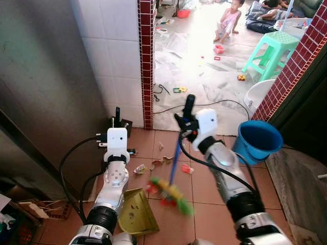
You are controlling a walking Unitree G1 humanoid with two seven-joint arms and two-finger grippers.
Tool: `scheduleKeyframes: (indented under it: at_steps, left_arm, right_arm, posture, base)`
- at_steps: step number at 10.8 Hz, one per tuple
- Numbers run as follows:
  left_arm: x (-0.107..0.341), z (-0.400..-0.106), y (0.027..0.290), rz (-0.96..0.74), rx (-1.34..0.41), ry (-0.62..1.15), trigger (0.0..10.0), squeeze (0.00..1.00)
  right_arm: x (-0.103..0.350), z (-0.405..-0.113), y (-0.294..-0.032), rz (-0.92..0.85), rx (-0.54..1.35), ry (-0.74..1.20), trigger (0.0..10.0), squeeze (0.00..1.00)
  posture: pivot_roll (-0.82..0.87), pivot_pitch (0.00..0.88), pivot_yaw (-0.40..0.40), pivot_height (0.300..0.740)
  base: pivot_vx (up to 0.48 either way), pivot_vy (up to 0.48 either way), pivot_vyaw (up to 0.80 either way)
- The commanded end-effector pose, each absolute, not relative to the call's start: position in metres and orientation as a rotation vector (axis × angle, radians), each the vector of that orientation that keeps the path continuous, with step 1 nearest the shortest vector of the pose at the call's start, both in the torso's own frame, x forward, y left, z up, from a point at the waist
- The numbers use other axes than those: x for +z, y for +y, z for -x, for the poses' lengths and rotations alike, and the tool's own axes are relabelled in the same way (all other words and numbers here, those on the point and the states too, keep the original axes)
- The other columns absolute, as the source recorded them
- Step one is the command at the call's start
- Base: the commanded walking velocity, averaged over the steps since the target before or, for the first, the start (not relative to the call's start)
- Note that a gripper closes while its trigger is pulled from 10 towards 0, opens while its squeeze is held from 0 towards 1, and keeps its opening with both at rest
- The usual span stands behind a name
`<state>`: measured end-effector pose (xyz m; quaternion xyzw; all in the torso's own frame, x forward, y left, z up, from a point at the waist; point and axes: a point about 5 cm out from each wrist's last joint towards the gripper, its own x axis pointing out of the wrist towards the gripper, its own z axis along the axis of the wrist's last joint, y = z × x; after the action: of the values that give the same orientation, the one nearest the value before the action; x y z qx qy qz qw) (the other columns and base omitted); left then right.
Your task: Sweep floor
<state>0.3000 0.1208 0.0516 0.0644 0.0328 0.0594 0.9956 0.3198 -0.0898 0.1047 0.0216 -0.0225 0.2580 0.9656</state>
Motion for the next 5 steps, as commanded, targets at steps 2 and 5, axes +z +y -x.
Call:
scheduleKeyframes:
  at_steps: [2, 5]
  left_arm:
    - [0.043, -0.299, 0.114, -0.12, 0.09, 0.119, 10.0, 0.0]
    - [0.032, -0.297, 0.115, -0.024, 0.077, 0.205, 10.0, 0.0]
  right_arm:
    - [0.116, -0.327, -0.091, -0.167, 0.422, -0.058, 10.0, 0.0]
    - [0.122, -0.34, -0.103, -0.318, 0.237, -0.035, 10.0, 0.0]
  posture:
    - [-0.02, 0.0, -0.024, 0.74]
    - [-0.02, 0.0, -0.02, 0.74]
  base:
    - [0.0, 0.0, 0.0]
    - [0.0, 0.0, 0.0]
